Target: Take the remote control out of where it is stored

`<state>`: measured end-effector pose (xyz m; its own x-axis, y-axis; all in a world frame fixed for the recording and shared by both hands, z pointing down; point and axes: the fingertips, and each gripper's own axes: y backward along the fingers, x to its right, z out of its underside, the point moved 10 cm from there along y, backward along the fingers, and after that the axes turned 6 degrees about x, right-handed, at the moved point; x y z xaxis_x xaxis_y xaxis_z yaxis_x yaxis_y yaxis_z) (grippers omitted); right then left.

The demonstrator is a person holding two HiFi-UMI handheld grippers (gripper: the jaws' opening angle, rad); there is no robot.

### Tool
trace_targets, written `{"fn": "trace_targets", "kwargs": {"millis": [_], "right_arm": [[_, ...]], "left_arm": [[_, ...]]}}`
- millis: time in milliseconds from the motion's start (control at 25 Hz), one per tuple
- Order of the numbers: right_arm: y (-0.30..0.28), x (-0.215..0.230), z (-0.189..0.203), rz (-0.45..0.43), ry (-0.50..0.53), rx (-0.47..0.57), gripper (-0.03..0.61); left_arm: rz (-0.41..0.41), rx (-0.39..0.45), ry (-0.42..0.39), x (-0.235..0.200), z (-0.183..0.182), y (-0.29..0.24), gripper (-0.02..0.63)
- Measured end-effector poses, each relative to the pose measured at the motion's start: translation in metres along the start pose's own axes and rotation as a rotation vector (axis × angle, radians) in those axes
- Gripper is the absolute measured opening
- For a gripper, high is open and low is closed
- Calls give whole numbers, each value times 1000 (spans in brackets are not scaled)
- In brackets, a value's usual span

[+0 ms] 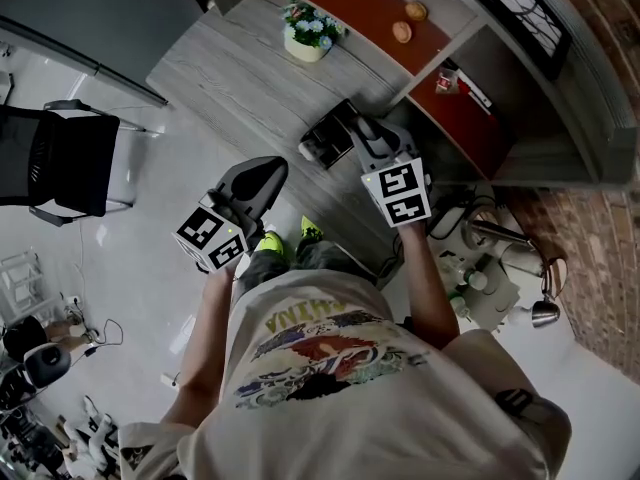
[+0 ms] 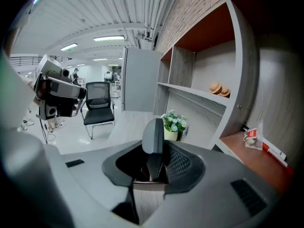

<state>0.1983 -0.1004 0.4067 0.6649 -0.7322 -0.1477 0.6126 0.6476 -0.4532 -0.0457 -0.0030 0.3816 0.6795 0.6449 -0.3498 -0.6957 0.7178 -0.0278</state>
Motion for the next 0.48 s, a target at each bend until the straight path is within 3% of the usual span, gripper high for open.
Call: {"fn": "trace_targets", "kwargs": {"millis": [480], "right_arm": [[12,-7,-20,-2,4,75,118]], "left_arm": [[34,-13,-41,7,-8,-5,6]]}}
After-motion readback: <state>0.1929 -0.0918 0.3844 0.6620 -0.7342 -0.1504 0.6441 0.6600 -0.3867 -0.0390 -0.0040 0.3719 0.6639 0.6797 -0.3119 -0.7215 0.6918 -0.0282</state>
